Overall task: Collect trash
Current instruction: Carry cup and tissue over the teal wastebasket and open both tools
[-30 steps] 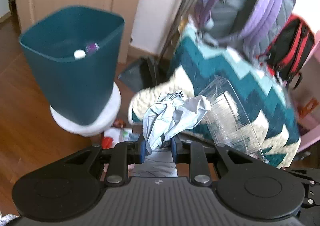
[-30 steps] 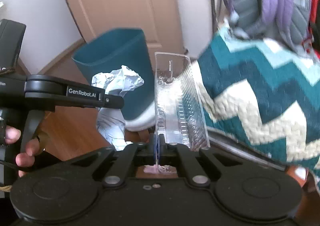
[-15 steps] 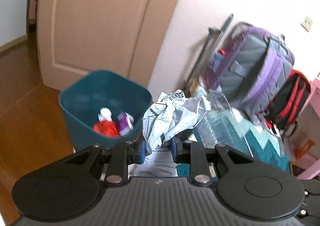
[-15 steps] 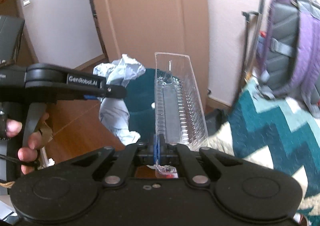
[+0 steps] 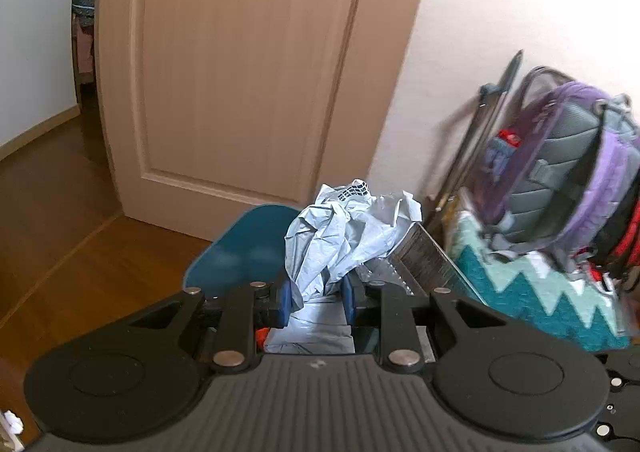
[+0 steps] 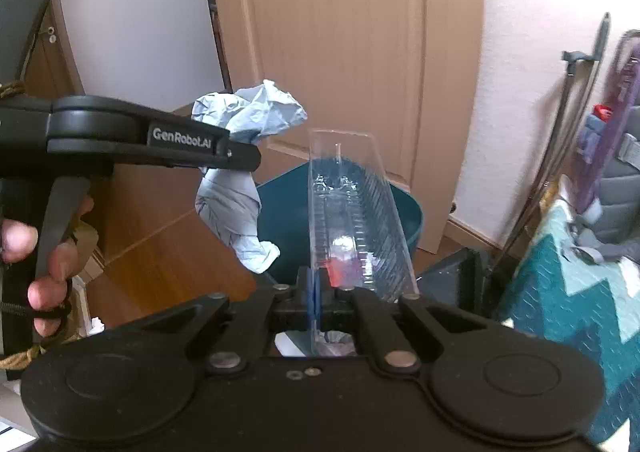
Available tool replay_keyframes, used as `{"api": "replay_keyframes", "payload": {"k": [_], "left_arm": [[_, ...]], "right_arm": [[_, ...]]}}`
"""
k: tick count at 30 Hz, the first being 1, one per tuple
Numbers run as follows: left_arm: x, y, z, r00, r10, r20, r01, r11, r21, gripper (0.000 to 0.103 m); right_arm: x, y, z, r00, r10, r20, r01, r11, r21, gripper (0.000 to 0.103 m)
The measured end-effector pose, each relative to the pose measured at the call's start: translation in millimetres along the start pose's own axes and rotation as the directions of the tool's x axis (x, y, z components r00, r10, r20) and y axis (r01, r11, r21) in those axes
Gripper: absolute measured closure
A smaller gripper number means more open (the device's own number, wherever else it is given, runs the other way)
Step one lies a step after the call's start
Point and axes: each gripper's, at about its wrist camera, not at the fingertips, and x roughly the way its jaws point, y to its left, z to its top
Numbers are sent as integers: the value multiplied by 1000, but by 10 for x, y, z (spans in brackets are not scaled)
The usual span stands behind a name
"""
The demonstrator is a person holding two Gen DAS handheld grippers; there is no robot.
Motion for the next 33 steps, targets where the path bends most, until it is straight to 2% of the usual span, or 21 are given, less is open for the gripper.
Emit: {"api": "replay_keyframes", "payload": {"k": [8,18,24,26,28,33], "left_arm": [[587,216,70,997,33,-70,-34,999,-6,79],[1293,369,-49,981,44,-189,-48,999,-21,79],[1566,371,-168,964,61,-260,-66,998,-7,79],[1607,365,-197,959,57,-276,-62,998,-7,78],[1637,366,-225,954,47,-295,-54,998,-16,77],[1595,350,-270,949,34,-312,-45,999,-27,75]], "right_arm": [[734,36,244,998,13,-65,-14,1000,-22,102],[1405,-45,206,987,15,-161,-21,999,-35,100],[1495,-53,102,983,10,-185,-19,999,-47,86],[1520,-74,80,982,18,-188,-27,999,-44,85],[1486,-73,73,984,9,-176,-18,999,-49,77],[1341,-70,46,987,20,-158,-26,999,-38,72]]}}
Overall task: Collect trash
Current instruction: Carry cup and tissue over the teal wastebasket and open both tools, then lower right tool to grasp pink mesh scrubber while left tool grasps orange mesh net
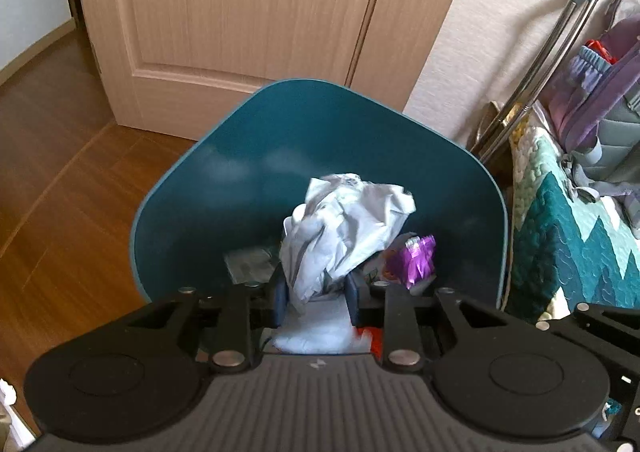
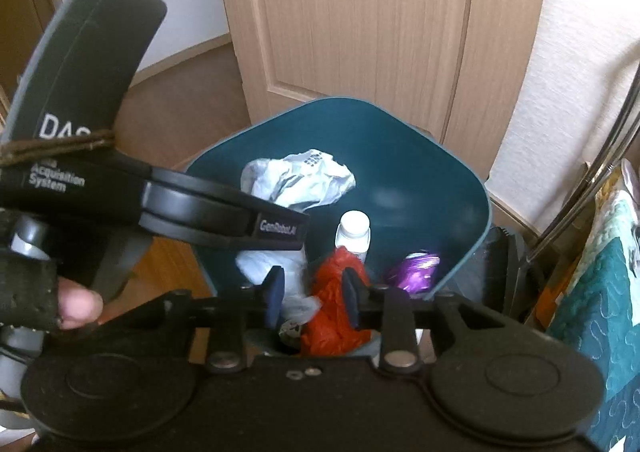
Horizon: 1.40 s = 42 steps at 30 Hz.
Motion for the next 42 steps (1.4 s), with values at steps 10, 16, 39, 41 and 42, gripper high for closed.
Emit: {"api": "replay_keyframes", "payload": {"k": [10,16,39,41,42], "left_arm": [[-472,-136,-136,998,-12,69,10,999,33,36],[-915,-241,-243,993,-34,113,27,997,67,36],[-2016,-964,-1128,974,-146,175,107,972,211,7],[-1932,-1013,-1218,975,-150,163,113,969,218,3],[-1854,-1037,-1260,977,-152,146,118,969,217,3]], "right_arm": [[-472,9,-68,998,28,56,-29,999,28,65],[-927,-39,-190,993,33,112,-40,998,55,57],[-2253,-181,-1104,969,62,241,-92,989,117,51],[-2289,-224,-1238,970,57,235,-89,987,131,50],[-2258,-262,-1307,972,54,227,-87,986,139,50]]}}
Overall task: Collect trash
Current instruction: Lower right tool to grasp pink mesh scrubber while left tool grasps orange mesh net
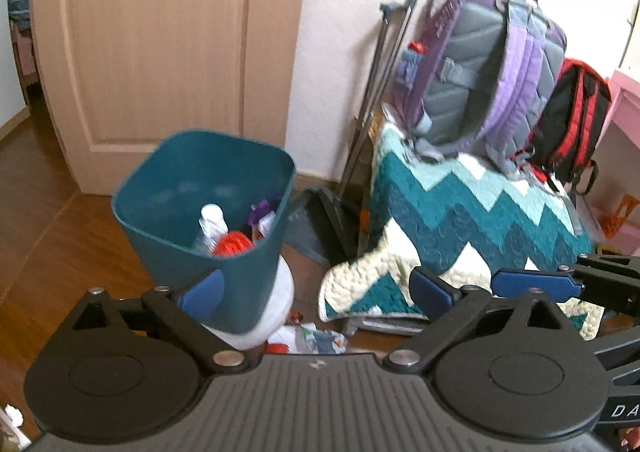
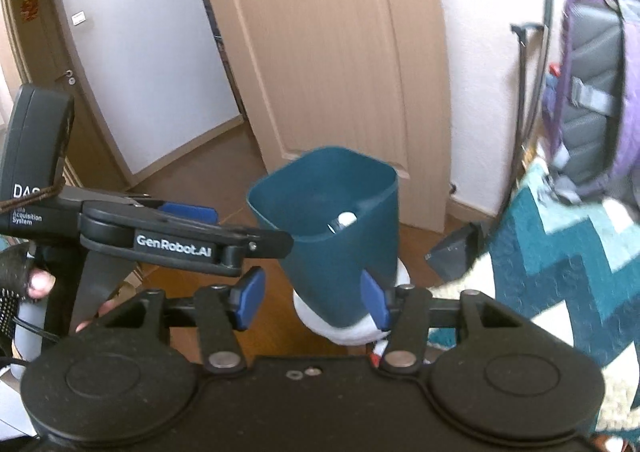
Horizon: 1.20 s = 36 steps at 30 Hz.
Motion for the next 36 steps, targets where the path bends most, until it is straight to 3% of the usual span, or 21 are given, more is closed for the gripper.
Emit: {"api": "replay_keyframes", "payload": {"k": [6,11,17,22,26,36], "left_arm": [[652,-59,-331,985,-17,-171,15,1000,-14,3],[1386,-71,-603,944,11,-330,-13,1000,-5,3],[2196,69,-840,894,52,-446,-47,999,24,3],[2796,182,-1011,867,102,-487,-44,991,128,3],[3199,265,-1187,865,111,-489,-25,984,178,3],[3896,548,-1777,845,135,-518,-59,985,160,3]], "right_arm": [[258,-364,-472,994,-34,-100,39,998,50,48],[690,-787,-906,977,-35,-211,65,989,136,48],[1309,-1015,-1351,944,-16,-328,62,990,130,48],[1849,-1115,-1631,921,24,-389,28,991,127,48],[2270,-1124,-1786,908,57,-416,-7,993,120,48],[3240,-1191,-2191,872,95,-480,-19,987,161,49]]}}
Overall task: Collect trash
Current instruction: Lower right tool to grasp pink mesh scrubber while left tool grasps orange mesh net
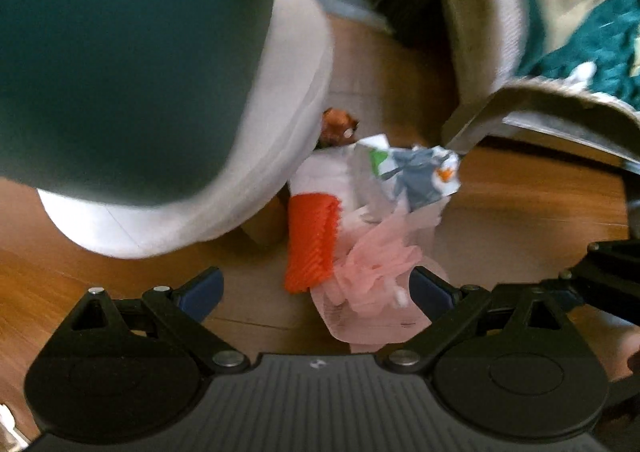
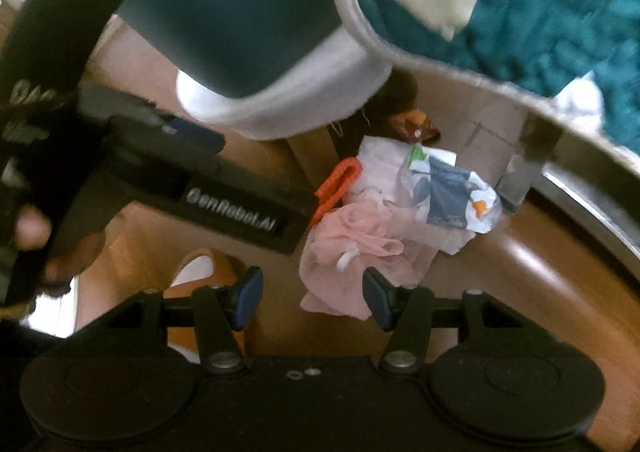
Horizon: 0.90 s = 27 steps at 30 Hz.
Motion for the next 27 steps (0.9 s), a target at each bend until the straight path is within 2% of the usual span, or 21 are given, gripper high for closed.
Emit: {"api": "replay_keyframes", "payload": {"k": [6,8,10,12,17,20,22,25,26,27], "left_arm": [[472,149,-56,998,-45,-39,41,995,-94,4],[583,176,-73,997,-64,-42,59,991,-124,12],[686,211,-73,996,-82,-38,74,983,-169,24],[798,236,-64,996,-81,-43,70,974,-216,26],[944,303,-43,996,-81,-32,70,960,-270,42],[977,331,-48,994,-103,-31,90,952,-293,53],[984,352,-54,991,-132,-28,117,944,-307,65],[983,371,-66,988,-156,-24,140,937,-321,73],[981,380,-66,986,-164,-23,148,933,-328,75],[973,390,-66,984,-175,-20,159,929,-335,81]], "right_arm": [[504,-54,20,997,-68,-40,64,994,-92,49],[621,-81,13,994,-96,-52,89,989,-118,49],[759,-119,-4,992,-101,-70,91,987,-129,49],[884,-125,-21,992,-99,-75,86,984,-154,49],[1066,-68,-56,990,-111,-81,92,973,-212,49],[1172,-84,-54,987,-120,-109,95,973,-212,49],[1222,-121,-48,983,-141,-115,117,973,-197,50],[1214,-161,-36,983,-149,-104,130,977,-170,52],[1210,-166,-33,984,-147,-101,128,977,-169,55],[1196,-148,-40,985,-146,-97,127,976,-174,69]]}}
